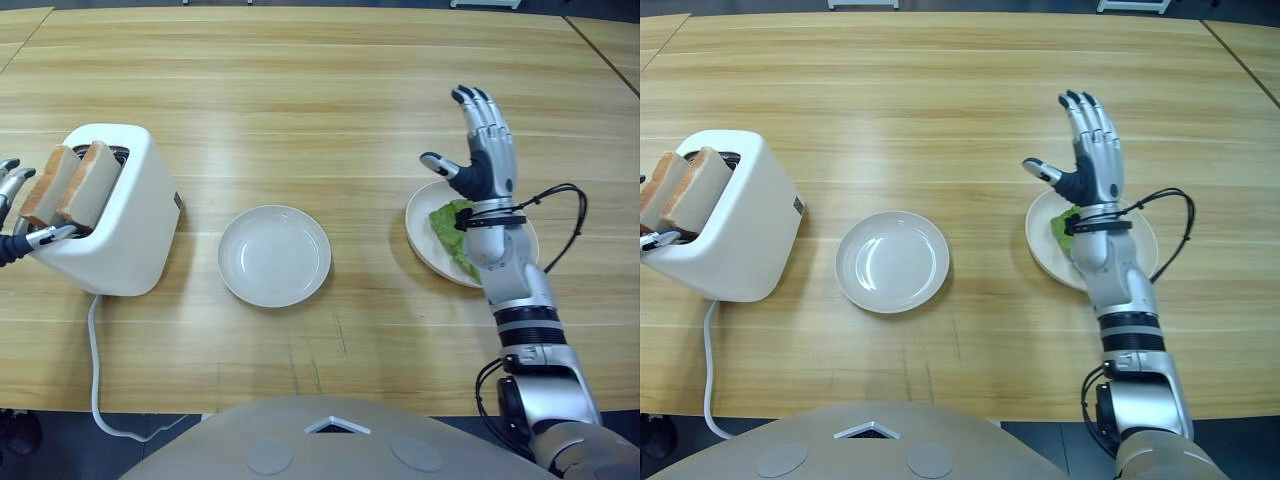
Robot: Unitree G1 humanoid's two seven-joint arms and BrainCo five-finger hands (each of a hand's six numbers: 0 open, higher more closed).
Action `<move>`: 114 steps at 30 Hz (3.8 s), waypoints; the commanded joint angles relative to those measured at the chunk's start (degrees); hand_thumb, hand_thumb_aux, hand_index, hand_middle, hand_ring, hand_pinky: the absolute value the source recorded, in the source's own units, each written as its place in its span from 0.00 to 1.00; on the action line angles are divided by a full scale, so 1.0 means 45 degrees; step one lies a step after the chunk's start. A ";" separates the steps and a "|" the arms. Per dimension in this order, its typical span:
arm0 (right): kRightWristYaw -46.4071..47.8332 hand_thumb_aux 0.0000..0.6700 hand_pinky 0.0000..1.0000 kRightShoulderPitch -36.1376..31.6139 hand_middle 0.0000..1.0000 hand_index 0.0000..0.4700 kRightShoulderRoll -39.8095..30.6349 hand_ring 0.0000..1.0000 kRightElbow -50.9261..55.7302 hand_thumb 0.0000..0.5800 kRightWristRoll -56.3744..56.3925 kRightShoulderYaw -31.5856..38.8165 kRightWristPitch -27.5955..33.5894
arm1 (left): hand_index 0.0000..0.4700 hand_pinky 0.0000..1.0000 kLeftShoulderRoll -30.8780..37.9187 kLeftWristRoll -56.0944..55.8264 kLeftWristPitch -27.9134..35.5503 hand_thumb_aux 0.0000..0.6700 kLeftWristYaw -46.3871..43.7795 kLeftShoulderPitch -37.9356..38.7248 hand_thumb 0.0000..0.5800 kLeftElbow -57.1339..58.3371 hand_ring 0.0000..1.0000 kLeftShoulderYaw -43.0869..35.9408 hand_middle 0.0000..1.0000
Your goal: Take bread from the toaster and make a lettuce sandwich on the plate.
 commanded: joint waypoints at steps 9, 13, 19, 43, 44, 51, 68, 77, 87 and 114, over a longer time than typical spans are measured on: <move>-0.0682 0.00 0.00 -0.0342 0.00 0.00 -0.0390 0.00 0.0803 0.00 -0.0272 0.0351 -0.0034 | 0.00 0.00 0.0385 0.0237 0.0637 0.00 -0.0455 0.0392 0.00 -0.0223 0.00 0.0503 0.00; -0.0775 0.00 0.00 -0.0420 0.00 0.00 -0.0398 0.00 0.0916 0.00 -0.0251 0.0451 -0.0067 | 0.00 0.00 0.0416 0.0440 0.0827 0.00 -0.0363 0.0380 0.00 -0.0279 0.00 0.0429 0.00; -0.0901 0.00 0.00 -0.0417 0.00 0.00 -0.0412 0.00 0.0784 0.00 -0.0380 0.0570 -0.0030 | 0.01 0.00 -0.0203 -0.0079 0.1056 0.01 -0.0457 -0.0535 0.02 -0.0615 0.00 -0.0420 0.00; -0.1244 0.00 0.00 -0.0269 0.00 0.00 -0.0676 0.00 0.0748 0.00 -0.0442 0.0535 0.0174 | 1.00 0.05 -0.2273 -0.2271 0.2720 1.00 -0.0332 -0.2027 1.00 -0.2354 0.05 -0.0921 0.05; -0.1259 0.00 0.00 -0.0273 0.00 0.00 -0.0795 0.00 0.0791 0.00 -0.0441 0.0459 0.0209 | 1.00 0.05 -0.2336 -0.2317 0.2699 1.00 -0.0169 -0.2091 1.00 -0.2574 0.05 -0.0704 0.05; -0.1528 0.00 0.00 -0.0549 0.00 0.00 -0.2095 0.00 0.1485 0.00 -0.0529 -0.0083 0.0403 | 1.00 0.02 -0.3046 -0.2877 0.2209 1.00 0.0815 -0.2598 1.00 -0.4514 0.02 0.0659 0.02; 0.3604 0.00 0.00 -0.0958 0.00 0.00 -0.3609 0.00 0.5628 0.00 -0.3096 0.4607 0.0667 | 1.00 0.00 -0.5541 -0.9067 0.4283 1.00 -0.1496 -0.5413 1.00 -0.8461 0.00 -0.3453 0.00; 0.3139 0.00 0.00 -0.1094 0.00 0.00 -0.4008 0.00 0.5893 0.00 -0.3253 0.5182 0.0775 | 1.00 0.00 -0.6098 -0.8320 0.5280 1.00 -0.3038 -0.4946 1.00 -0.6882 0.00 -0.7306 0.00; 0.2252 1.00 0.00 -0.1309 0.00 1.00 -0.3841 0.00 0.6323 1.00 -0.3182 0.5538 0.0552 | 1.00 0.00 -0.6149 -0.7175 0.3679 1.00 -0.3235 -0.4241 1.00 -0.1594 0.00 -0.8051 0.00; 0.2526 1.00 0.00 -0.0056 0.00 1.00 -0.4132 0.00 -0.0026 1.00 -0.1800 0.3648 0.0089 | 0.00 0.00 -0.5315 -0.1199 0.3368 0.00 -0.2804 -0.3651 0.00 -0.2893 0.00 -0.9186 0.00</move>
